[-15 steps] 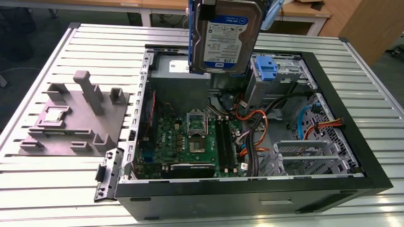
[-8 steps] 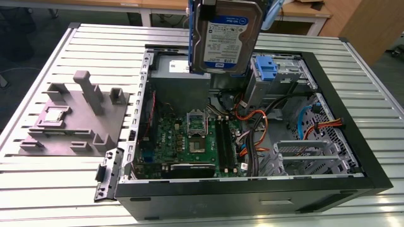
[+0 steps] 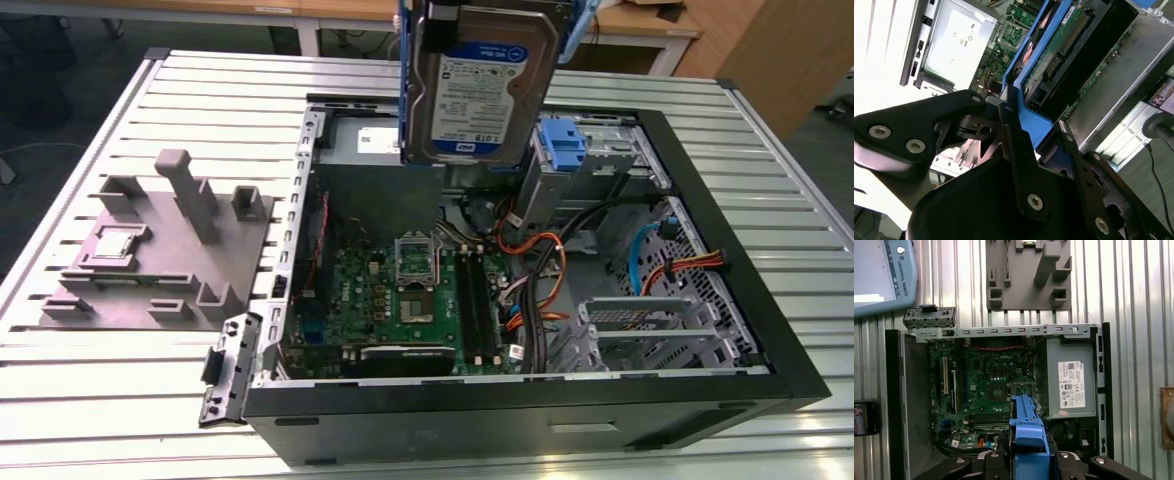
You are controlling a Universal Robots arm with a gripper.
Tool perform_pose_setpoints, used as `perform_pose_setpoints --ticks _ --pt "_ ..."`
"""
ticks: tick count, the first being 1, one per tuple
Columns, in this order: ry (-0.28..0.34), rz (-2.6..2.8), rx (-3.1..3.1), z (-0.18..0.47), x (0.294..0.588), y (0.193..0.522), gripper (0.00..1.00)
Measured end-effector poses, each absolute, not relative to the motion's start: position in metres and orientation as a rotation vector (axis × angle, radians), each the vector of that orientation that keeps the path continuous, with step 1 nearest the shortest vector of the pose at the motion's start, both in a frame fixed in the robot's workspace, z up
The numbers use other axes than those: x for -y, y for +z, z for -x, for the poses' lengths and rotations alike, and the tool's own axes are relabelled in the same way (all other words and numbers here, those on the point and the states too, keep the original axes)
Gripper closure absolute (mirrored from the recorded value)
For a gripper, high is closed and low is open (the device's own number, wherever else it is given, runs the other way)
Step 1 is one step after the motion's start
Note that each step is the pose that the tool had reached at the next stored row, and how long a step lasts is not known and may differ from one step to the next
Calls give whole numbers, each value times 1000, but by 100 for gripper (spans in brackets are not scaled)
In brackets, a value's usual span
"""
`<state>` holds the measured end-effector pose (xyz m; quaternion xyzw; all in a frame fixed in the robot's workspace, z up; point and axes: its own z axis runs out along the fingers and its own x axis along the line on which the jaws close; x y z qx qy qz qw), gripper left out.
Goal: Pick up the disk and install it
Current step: 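Pick up the disk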
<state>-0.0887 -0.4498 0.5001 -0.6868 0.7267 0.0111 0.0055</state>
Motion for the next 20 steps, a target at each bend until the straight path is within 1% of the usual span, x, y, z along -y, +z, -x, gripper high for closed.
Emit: perform_pose_setpoints --ticks 5,15,20 --pt "34 2151 -2275 88 461 499 64" --pt "34 2151 -2276 60 464 497 64" --pt "34 2151 -2275 58 476 495 64"
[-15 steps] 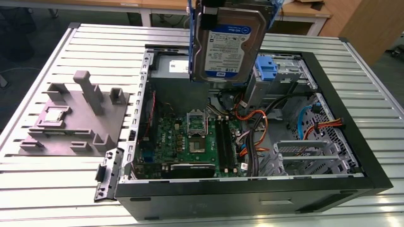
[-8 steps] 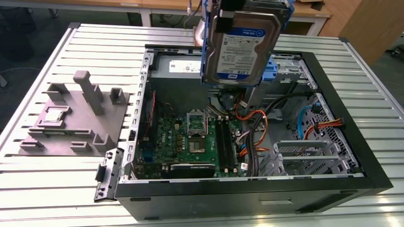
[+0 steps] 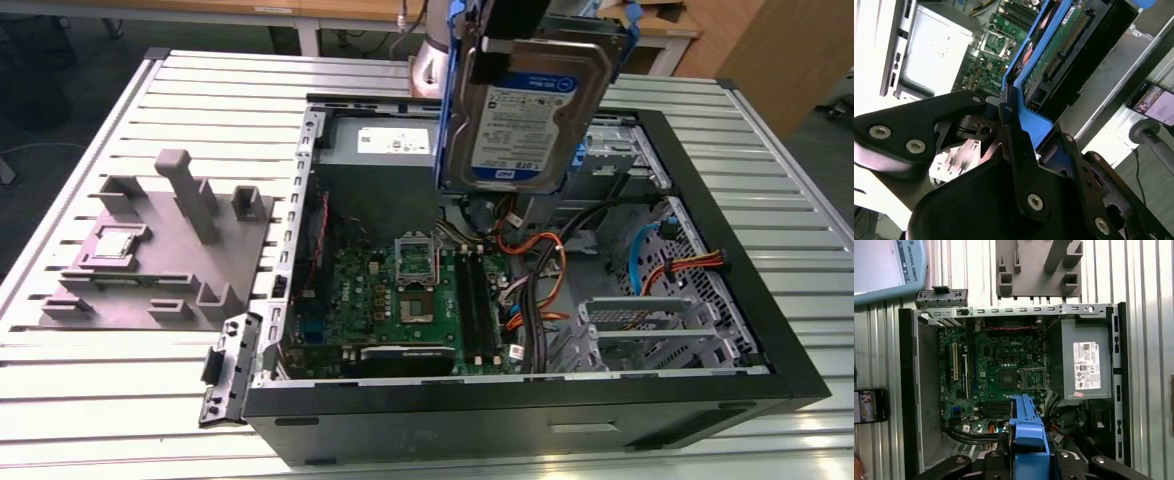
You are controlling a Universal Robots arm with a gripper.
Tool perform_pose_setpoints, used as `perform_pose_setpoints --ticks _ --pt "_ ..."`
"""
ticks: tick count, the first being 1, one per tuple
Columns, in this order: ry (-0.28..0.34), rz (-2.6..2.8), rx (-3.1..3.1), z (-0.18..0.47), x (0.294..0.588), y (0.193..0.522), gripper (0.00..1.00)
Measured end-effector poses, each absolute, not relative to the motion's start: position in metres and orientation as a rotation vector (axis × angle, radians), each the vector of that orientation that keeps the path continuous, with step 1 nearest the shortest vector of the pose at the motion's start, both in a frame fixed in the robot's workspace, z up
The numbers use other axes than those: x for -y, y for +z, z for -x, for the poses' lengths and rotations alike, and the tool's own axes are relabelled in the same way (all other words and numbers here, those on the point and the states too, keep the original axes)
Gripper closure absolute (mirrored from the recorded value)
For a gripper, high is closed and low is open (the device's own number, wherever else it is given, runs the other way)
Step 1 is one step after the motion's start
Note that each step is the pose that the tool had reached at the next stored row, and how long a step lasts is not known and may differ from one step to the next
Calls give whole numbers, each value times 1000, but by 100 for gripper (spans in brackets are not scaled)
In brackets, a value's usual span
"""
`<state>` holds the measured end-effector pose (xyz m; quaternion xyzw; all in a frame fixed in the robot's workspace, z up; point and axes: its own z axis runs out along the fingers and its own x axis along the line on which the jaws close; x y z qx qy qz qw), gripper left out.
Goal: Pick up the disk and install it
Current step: 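Pick up the disk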
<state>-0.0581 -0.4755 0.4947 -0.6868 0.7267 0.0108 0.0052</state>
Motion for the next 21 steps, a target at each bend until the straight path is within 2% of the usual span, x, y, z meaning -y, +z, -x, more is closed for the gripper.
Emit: perform_pose_setpoints --ticks 13,21 --pt "34 2151 -2276 54 512 488 64" --pt "34 2151 -2275 29 516 485 64"
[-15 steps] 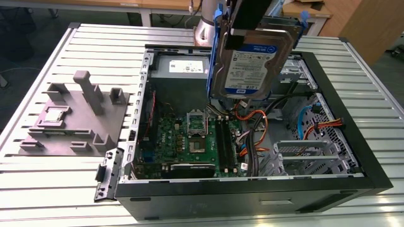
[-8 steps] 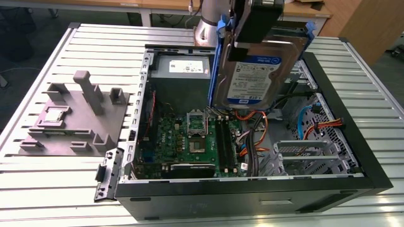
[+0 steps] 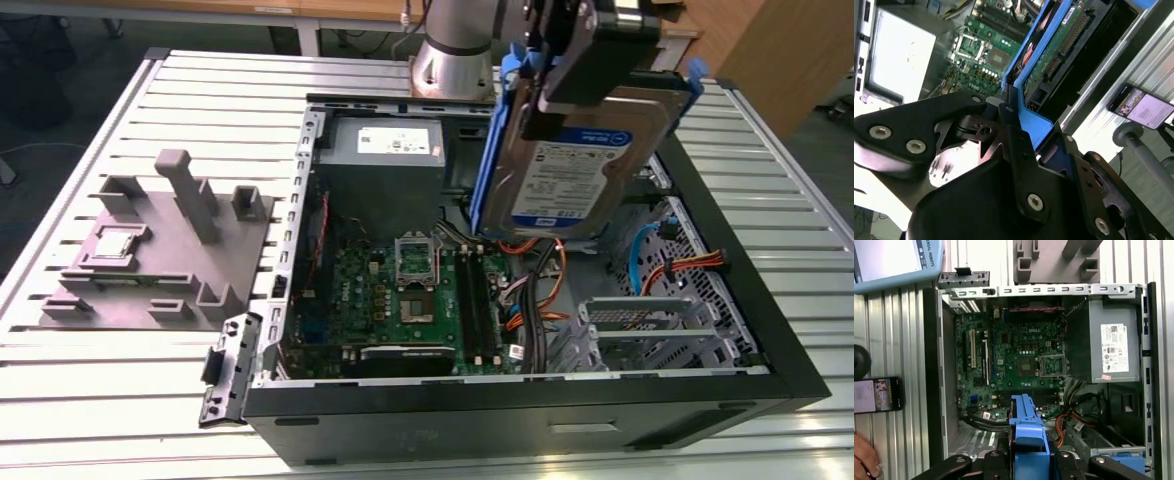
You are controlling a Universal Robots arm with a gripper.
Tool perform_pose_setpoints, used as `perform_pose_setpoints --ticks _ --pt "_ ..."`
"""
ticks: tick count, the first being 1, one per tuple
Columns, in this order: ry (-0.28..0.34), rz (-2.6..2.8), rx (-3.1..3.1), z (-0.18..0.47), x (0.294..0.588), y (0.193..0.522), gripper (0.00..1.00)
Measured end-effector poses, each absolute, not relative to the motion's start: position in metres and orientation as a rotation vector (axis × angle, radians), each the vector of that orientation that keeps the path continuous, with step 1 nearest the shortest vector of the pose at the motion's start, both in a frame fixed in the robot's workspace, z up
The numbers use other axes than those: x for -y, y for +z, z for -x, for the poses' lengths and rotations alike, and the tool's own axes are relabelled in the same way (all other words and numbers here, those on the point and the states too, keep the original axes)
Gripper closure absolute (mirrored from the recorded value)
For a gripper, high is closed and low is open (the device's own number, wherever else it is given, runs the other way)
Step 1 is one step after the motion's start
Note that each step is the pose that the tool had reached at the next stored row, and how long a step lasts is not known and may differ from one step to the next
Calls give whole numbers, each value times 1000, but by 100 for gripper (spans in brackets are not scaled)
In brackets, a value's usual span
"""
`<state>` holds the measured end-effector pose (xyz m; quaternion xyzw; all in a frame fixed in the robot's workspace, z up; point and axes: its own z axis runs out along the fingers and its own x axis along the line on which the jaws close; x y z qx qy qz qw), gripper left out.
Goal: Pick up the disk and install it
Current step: 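Pick up the disk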
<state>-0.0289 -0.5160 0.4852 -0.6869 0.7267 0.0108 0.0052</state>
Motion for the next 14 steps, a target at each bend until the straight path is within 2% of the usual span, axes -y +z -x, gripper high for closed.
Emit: perform_pose_setpoints --ticks 14 --pt "34 2151 -2276 17 540 479 64"
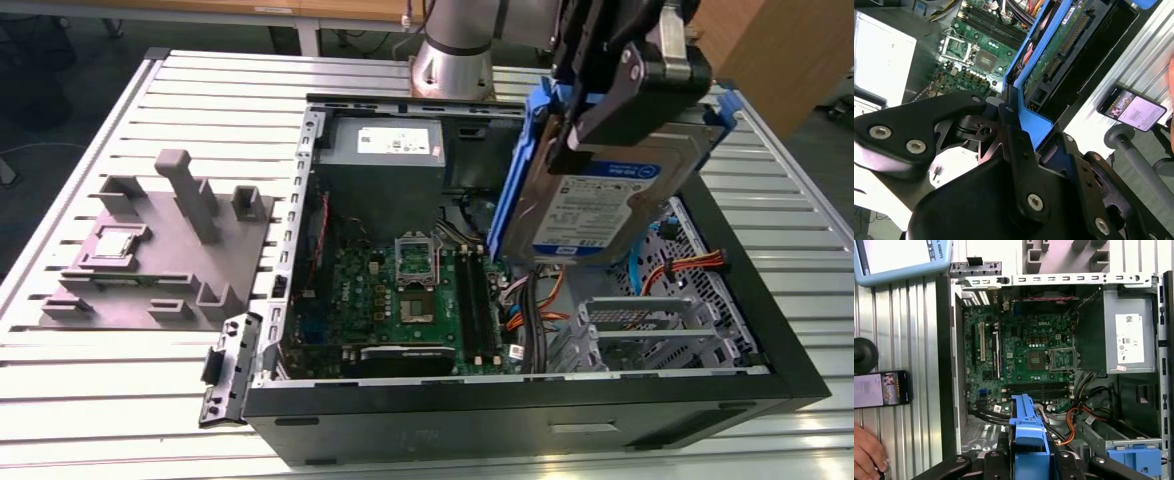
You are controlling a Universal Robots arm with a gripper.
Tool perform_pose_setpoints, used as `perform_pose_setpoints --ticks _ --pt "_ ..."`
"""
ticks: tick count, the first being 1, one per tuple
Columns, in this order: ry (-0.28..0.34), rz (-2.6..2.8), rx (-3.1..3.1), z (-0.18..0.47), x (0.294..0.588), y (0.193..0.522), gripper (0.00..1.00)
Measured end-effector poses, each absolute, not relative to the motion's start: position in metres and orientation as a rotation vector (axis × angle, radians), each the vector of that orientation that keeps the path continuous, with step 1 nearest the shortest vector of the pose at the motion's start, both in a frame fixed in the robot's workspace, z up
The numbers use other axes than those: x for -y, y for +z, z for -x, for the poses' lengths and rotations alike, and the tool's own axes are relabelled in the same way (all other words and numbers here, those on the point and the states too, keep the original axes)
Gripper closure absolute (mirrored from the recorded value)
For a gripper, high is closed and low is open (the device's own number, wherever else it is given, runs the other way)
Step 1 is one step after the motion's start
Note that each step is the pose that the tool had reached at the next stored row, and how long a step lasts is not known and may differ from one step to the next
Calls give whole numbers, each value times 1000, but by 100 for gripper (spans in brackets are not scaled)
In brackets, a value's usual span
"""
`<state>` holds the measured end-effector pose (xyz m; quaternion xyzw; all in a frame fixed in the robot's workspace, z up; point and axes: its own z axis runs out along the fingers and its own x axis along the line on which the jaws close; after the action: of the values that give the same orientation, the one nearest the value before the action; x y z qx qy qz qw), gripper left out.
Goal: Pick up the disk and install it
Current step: 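Pick up the disk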
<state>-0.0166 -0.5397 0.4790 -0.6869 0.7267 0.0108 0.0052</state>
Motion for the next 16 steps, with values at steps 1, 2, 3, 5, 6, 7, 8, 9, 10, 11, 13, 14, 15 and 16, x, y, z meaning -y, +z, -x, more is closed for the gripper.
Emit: perform_pose_setpoints --ticks 1,2,3,5,6,7,8,9,10,11,13,14,15,16 --pt "34 2151 -2276 16 541 478 64" --pt "34 2151 -2275 14 542 478 64" --pt "34 2151 -2275 12 542 477 64" --pt "34 2151 -2276 7 542 476 64" --pt "34 2151 -2276 5 542 475 64" --pt "34 2151 -2275 2 543 474 64" --pt "34 2151 -2275 0 543 474 64" --pt "34 2151 -2275 -3 543 474 64" --pt "34 2151 -2275 -5 543 473 64" --pt "34 2151 -2276 -7 543 473 64" --pt "34 2151 -2276 -11 544 472 64" --pt "34 2151 -2276 -12 545 471 64" --pt "34 2151 -2275 -14 546 471 64" --pt "34 2151 -2275 -15 547 470 64"
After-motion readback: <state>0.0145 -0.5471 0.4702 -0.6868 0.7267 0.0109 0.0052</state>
